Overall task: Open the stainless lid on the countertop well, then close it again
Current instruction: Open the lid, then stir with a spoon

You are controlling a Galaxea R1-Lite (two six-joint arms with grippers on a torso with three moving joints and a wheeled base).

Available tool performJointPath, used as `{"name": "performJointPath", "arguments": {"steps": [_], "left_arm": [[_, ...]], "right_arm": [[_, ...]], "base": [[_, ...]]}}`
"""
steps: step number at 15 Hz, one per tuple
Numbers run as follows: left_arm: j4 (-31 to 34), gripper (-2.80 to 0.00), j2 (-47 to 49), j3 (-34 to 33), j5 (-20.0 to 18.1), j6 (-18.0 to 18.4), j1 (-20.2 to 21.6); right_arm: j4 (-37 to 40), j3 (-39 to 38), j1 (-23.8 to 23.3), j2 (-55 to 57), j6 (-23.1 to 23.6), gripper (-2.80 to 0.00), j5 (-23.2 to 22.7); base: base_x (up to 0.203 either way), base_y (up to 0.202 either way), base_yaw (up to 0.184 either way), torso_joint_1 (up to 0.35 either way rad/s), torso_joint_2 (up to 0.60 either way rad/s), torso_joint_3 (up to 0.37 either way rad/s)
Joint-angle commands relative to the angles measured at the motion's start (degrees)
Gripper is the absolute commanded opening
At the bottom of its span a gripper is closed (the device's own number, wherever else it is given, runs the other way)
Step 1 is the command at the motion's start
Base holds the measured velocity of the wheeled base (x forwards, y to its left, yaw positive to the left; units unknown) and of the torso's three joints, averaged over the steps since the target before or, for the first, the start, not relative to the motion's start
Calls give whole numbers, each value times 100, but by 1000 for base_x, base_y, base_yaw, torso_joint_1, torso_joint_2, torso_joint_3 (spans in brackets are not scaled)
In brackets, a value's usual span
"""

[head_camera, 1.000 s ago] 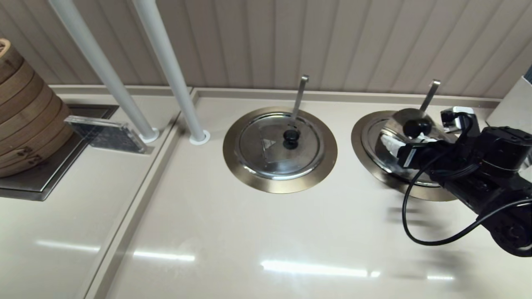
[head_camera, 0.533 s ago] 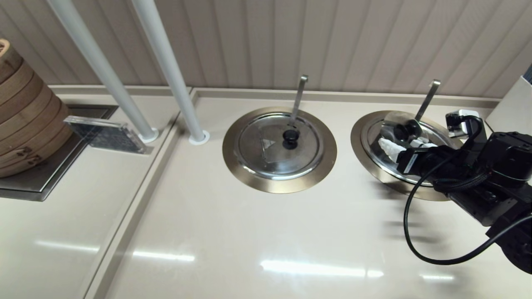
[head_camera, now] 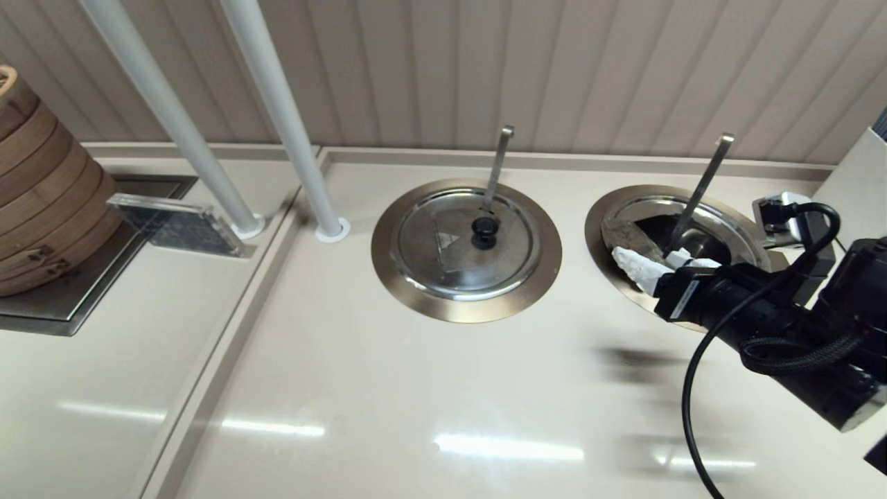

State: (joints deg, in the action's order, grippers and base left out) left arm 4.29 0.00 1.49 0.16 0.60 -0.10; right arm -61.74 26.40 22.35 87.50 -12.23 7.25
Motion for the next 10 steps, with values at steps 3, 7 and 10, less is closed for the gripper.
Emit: {"name": "performJointPath", "arguments": {"steps": [3, 7, 10], "left_arm": [[2, -280, 0, 1, 2, 2, 1], [2, -280, 0, 1, 2, 2, 1], [2, -280, 0, 1, 2, 2, 1]], "right_arm": [[754, 112, -418, -820, 37, 0, 179], [1293, 1059, -2268, -149, 523, 0, 213], [1384, 2116, -2736, 1052, 638, 0, 224]], "base": [[0, 0, 0, 0, 0, 0], [0, 0, 0, 0, 0, 0], [0, 0, 0, 0, 0, 0]]}}
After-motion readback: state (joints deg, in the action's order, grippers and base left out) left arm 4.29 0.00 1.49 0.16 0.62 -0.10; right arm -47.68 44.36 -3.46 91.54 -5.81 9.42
